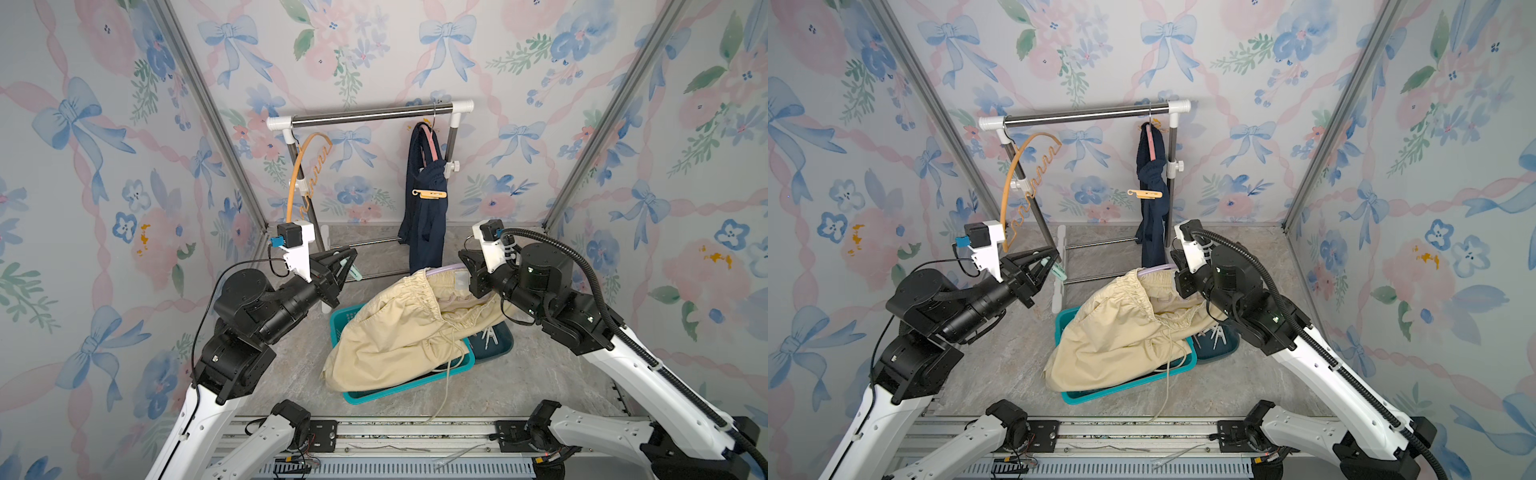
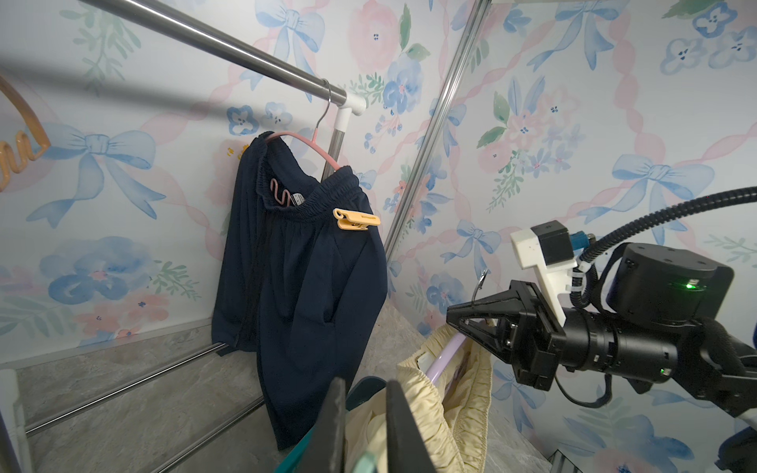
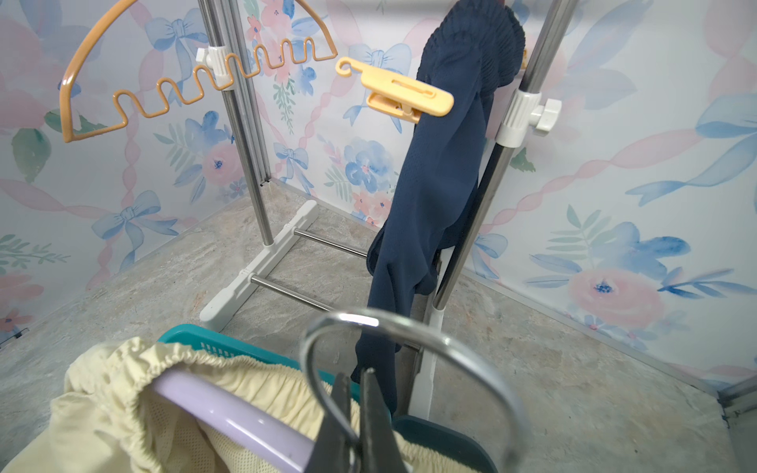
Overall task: Remove the clothespins securing shorts to the hanger
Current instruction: Place the hanger in the basket.
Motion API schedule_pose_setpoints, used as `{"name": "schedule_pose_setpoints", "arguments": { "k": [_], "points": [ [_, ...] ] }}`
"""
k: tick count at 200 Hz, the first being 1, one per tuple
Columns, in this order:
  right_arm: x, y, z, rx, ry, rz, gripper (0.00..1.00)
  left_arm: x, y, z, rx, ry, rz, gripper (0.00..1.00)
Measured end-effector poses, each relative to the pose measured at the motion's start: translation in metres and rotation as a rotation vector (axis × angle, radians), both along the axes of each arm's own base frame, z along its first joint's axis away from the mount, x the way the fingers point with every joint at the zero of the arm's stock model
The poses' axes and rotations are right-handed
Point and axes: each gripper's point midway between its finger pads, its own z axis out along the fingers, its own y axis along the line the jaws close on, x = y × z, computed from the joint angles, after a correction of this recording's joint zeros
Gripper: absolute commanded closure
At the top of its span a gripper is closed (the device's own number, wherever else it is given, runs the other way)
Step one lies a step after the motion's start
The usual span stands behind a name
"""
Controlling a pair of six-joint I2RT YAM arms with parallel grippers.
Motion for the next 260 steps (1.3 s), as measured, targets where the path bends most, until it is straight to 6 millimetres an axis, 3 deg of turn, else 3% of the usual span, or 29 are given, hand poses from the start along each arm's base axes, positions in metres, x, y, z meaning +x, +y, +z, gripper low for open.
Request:
{"name": "schedule_pose_setpoints", "arguments": {
  "k": [30, 77, 114, 137, 156, 216, 260],
  "points": [
    [0.001, 0.025, -0.007, -0.024, 0.025, 0.052, 1.0, 0.0, 0.002, 0.001, 0.004, -0.008, 0.011, 1.0],
    [-0.021, 0.115, -0.041, -0.054, 0.101, 0.225, 1.0, -0.003, 0.014, 0.006, -0.003, -0.035, 0.066, 1.0],
    [-0.037, 0.152, -0.053, 0.008, 0.162, 0.283, 1.0, -0.012, 0.025, 0.013, -0.02, -0.067, 0.1, 1.0],
    [-0.037, 0.162, -0.05, 0.065, 0.177, 0.283, 1.0, -0.013, 0.027, 0.012, -0.022, -0.069, 0.107, 1.0],
    [-0.033, 0.167, -0.06, 0.081, 0.198, 0.26, 1.0, -0.01, 0.025, 0.005, -0.016, -0.056, 0.107, 1.0],
    [-0.007, 0.163, -0.149, 0.017, 0.379, 0.163, 1.0, -0.002, 0.021, -0.013, -0.003, -0.01, 0.105, 1.0],
    [0.01, 0.162, -0.177, 0.051, 0.456, 0.138, 0.91, 0.002, 0.019, -0.024, 0.001, 0.018, 0.105, 1.0]
  ]
}}
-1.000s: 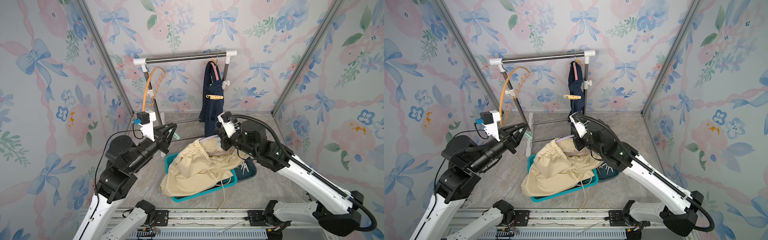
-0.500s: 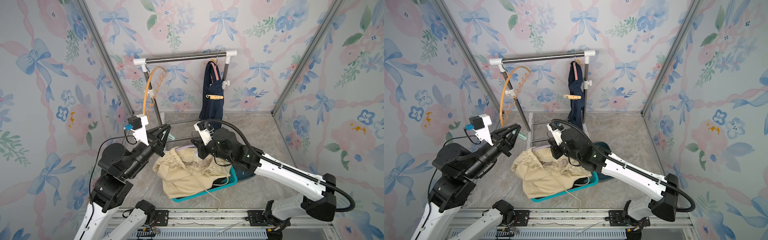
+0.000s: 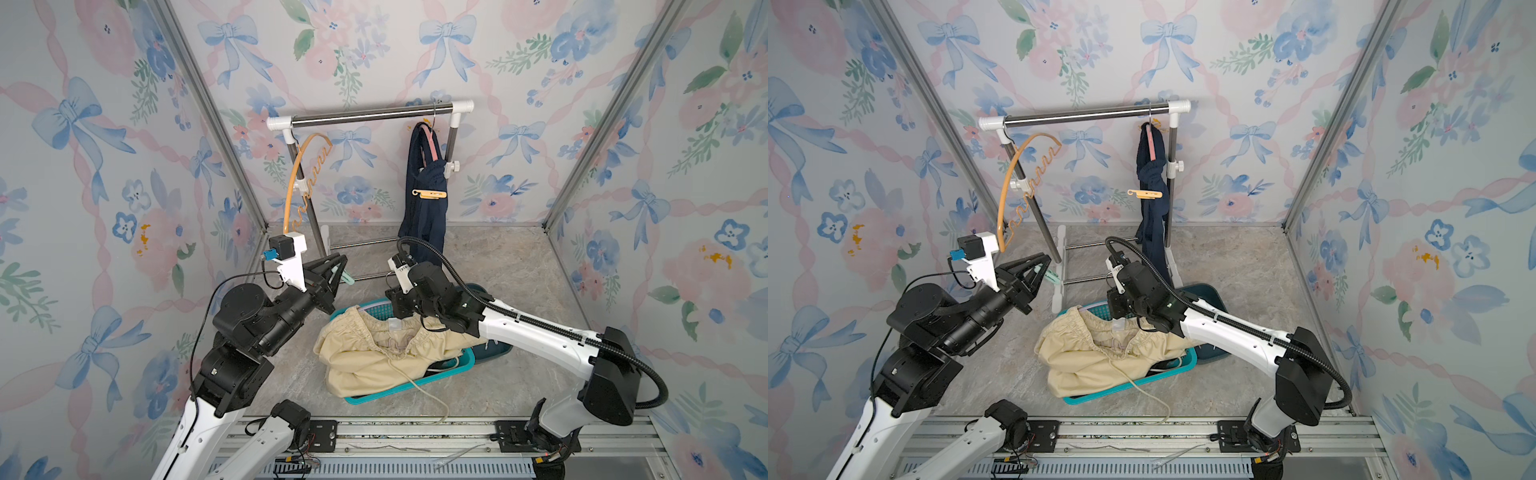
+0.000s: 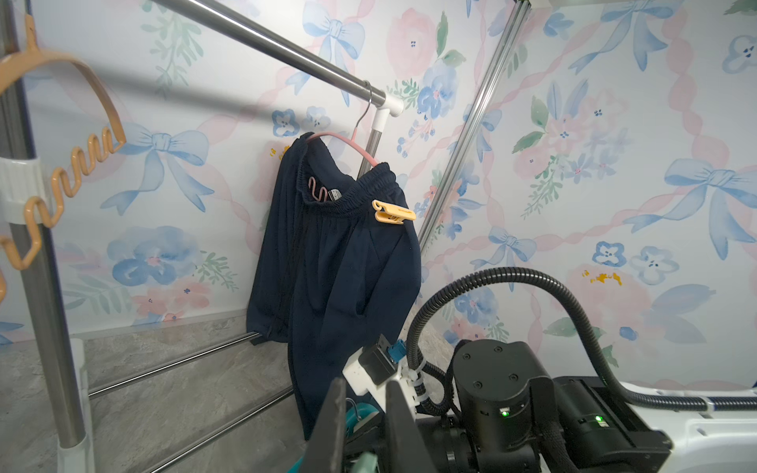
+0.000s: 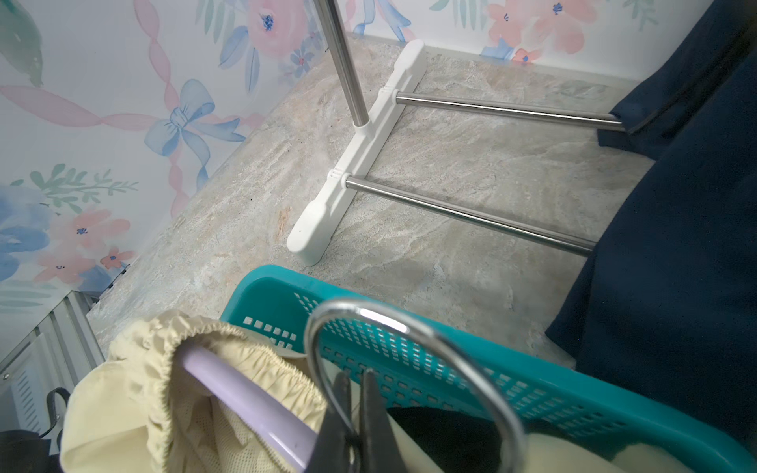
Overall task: Remove the clothespins securing shorts to the hanger
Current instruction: Place the hanger in the basket.
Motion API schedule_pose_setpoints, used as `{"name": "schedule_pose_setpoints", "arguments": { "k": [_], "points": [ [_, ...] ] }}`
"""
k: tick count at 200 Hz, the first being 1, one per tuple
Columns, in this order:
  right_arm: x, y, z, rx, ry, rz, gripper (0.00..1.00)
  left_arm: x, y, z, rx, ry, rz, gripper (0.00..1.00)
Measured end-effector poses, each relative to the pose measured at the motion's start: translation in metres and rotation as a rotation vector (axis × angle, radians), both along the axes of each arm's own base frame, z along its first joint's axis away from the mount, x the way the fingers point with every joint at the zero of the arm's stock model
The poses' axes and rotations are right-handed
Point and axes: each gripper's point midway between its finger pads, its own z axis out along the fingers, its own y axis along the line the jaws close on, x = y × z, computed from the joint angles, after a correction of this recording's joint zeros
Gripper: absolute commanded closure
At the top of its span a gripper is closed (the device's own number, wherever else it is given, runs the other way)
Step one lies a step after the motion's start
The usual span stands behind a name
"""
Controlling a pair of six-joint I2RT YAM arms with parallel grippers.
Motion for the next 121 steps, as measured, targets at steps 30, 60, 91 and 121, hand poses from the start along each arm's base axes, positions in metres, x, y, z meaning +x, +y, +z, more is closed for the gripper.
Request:
{"name": "schedule_pose_setpoints", "arguments": {
  "k": [30, 60, 91, 121],
  "points": [
    [0.005, -0.002, -0.016, 0.006, 0.019, -0.013, 0.74, 0.004, -0.002, -0.015, 0.005, 0.035, 0.0, 1.0],
    [0.007, -0.013, -0.052, -0.05, 0.081, -0.032, 0.44, 0.006, -0.003, -0.02, 0.008, 0.048, 0.0, 1.0],
    [0.004, -0.019, -0.061, -0.084, 0.095, -0.018, 0.29, 0.007, -0.003, -0.023, 0.004, 0.058, 0.0, 1.0],
    [0.006, -0.023, -0.058, -0.094, 0.087, -0.016, 0.28, 0.009, -0.005, -0.025, 0.006, 0.067, -0.001, 1.0]
  ]
}}
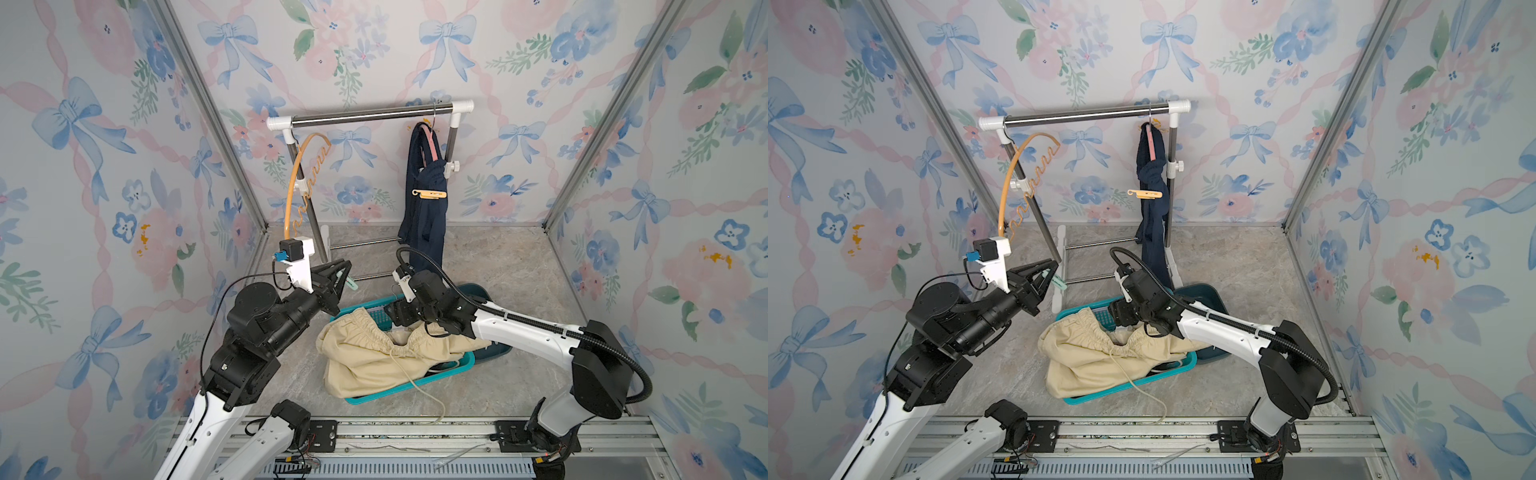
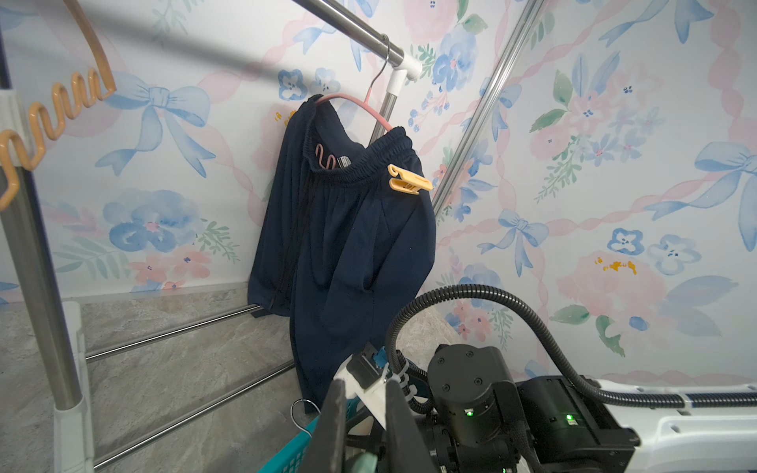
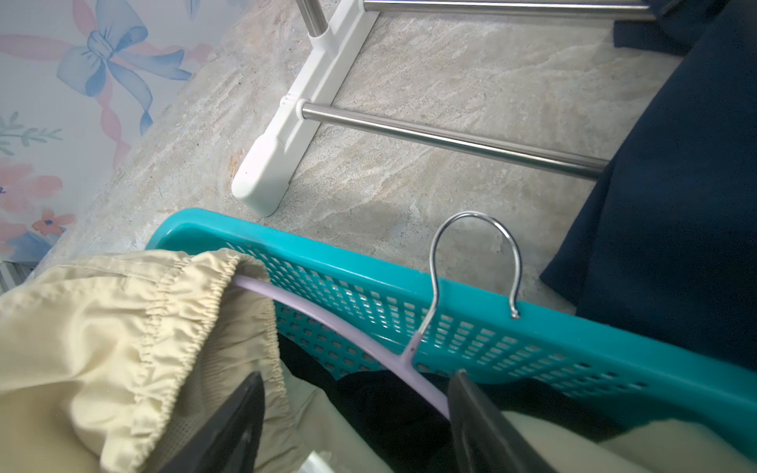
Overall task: Remove the clothespins securing shorts to the hanger
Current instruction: Place the hanger in the basket.
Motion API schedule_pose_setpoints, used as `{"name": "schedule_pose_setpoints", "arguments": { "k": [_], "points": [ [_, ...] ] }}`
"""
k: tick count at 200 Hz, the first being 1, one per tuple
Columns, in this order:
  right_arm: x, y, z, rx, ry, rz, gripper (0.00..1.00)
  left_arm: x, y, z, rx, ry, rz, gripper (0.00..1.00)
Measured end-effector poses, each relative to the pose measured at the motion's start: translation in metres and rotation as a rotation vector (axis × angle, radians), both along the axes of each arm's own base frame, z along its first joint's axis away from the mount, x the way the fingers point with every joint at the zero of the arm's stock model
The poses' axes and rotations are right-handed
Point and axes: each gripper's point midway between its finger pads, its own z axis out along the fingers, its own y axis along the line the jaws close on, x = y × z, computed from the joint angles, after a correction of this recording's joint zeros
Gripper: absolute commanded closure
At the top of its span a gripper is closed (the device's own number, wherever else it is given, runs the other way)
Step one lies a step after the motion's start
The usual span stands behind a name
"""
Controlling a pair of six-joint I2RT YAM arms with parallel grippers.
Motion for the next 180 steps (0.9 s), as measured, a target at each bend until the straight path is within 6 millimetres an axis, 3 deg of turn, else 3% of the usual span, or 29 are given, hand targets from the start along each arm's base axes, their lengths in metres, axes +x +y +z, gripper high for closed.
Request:
{"name": "schedule_pose_setpoints", "arguments": {
  "k": [25, 54, 70, 88, 134, 180],
  "points": [
    [-0.004, -0.005, 0.016, 0.009, -0.025, 0.014, 0.28, 0.004, -0.003, -0.005, -0.001, 0.022, -0.004, 1.0],
    [-0.018, -0.016, 0.074, 0.116, -0.128, 0.04, 0.3, 0.011, -0.011, -0.013, 0.001, 0.053, -0.027, 1.0],
    [-0.032, -0.025, 0.104, 0.202, -0.18, 0.058, 0.42, 0.016, -0.018, -0.018, -0.003, 0.073, -0.049, 1.0],
    [-0.048, -0.034, 0.127, 0.281, -0.233, 0.085, 0.42, 0.022, -0.028, -0.024, -0.016, 0.106, -0.076, 1.0],
    [-0.084, -0.024, 0.146, 0.257, -0.338, 0.169, 0.41, 0.038, -0.064, -0.051, -0.044, 0.227, -0.151, 1.0],
    [-0.079, -0.017, 0.155, 0.174, -0.433, 0.17, 0.41, 0.043, -0.087, -0.072, -0.051, 0.321, -0.195, 1.0]
  ]
}}
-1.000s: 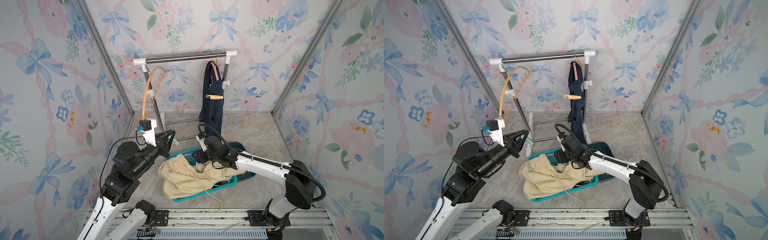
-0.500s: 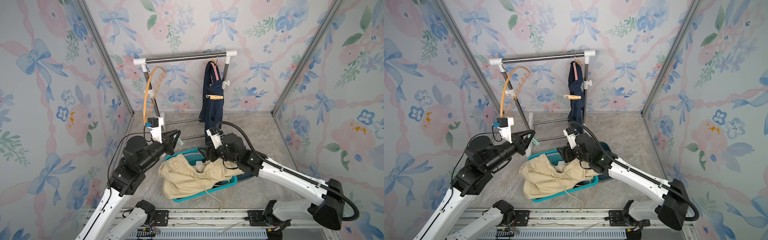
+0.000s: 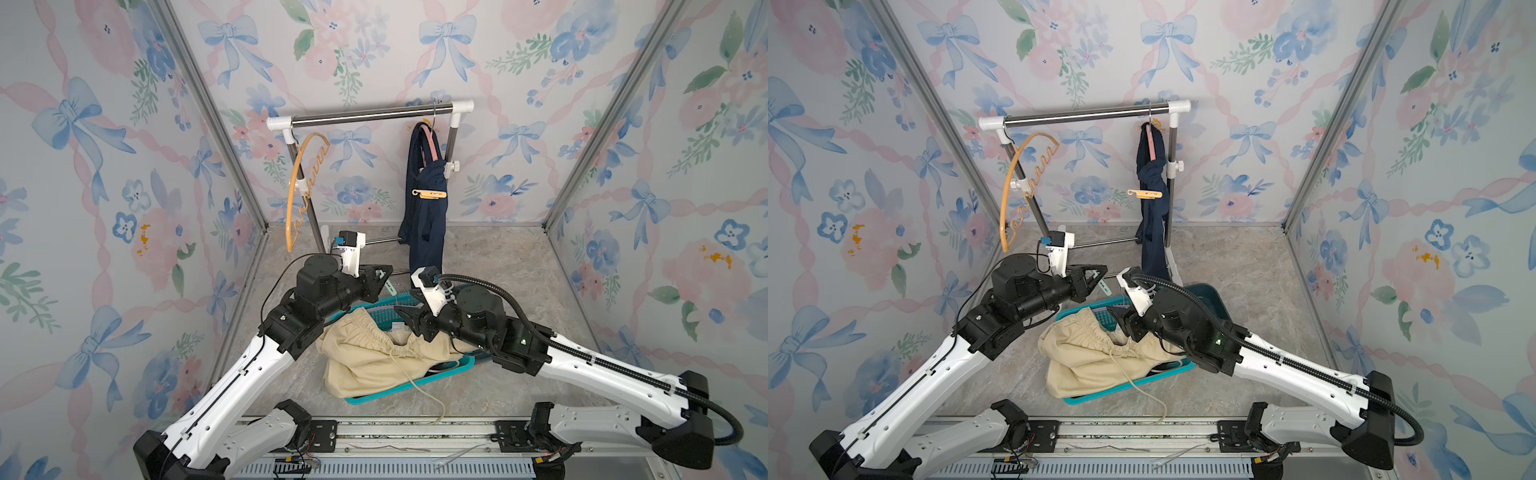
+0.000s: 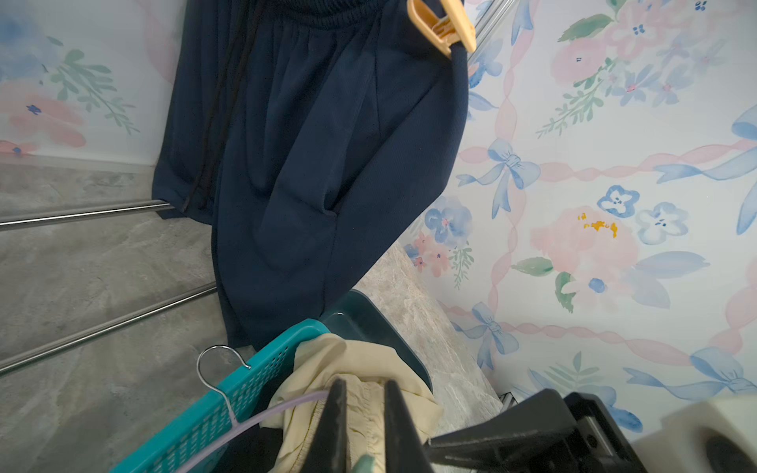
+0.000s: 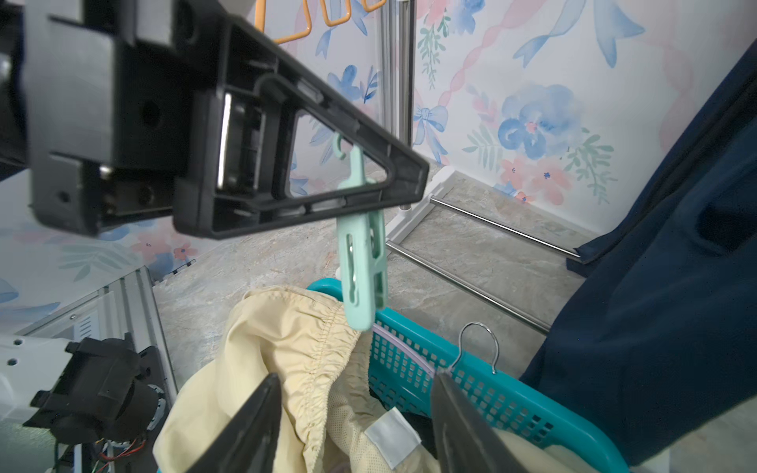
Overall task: Remove the clothespins securing shorts to the hanger
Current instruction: Place the clothespin in the storage box.
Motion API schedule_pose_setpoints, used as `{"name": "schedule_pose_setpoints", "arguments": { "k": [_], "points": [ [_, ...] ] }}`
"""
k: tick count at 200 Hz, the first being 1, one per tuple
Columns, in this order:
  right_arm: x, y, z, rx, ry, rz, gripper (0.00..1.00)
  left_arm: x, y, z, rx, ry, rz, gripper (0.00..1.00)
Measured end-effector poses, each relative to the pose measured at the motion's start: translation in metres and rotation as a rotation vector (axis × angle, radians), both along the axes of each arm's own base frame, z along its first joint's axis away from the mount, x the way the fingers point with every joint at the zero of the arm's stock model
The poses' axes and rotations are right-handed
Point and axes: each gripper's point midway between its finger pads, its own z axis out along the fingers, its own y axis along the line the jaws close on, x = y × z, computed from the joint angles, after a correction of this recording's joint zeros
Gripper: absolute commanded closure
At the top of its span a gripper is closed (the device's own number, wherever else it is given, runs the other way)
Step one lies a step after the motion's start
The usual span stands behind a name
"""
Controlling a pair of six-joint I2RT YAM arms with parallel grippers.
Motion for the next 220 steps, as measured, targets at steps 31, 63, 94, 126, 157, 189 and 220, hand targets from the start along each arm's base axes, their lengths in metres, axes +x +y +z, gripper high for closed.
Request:
{"name": "schedule_pose_setpoints", "arguments": {
  "k": [31, 63, 94, 126, 157, 189, 220],
  "points": [
    [0.01, 0.009, 0.007, -0.032, -0.045, -0.011, 0.42, -0.006, -0.008, 0.001, -0.021, 0.016, -0.033, 1.0],
    [0.019, 0.022, 0.006, -0.068, -0.066, -0.011, 0.55, -0.014, -0.016, 0.001, -0.038, 0.035, -0.068, 1.0],
    [0.024, 0.029, -0.002, -0.105, -0.078, -0.003, 0.87, -0.018, -0.02, 0.001, -0.046, 0.047, -0.088, 1.0],
    [0.028, 0.027, -0.004, -0.109, -0.072, -0.022, 1.0, -0.015, -0.021, -0.002, -0.051, 0.063, -0.08, 0.82],
    [0.029, 0.018, -0.007, -0.103, -0.06, -0.049, 1.0, -0.011, -0.018, 0.001, -0.05, 0.049, -0.051, 0.42],
    [0.028, -0.017, -0.015, -0.099, -0.025, -0.135, 1.0, -0.005, -0.008, 0.008, -0.028, -0.005, 0.009, 0.15],
    [0.035, -0.077, -0.017, -0.068, 0.032, -0.306, 1.0, -0.001, 0.011, 0.02, -0.001, -0.078, 0.09, 0.1]
  ]
}}
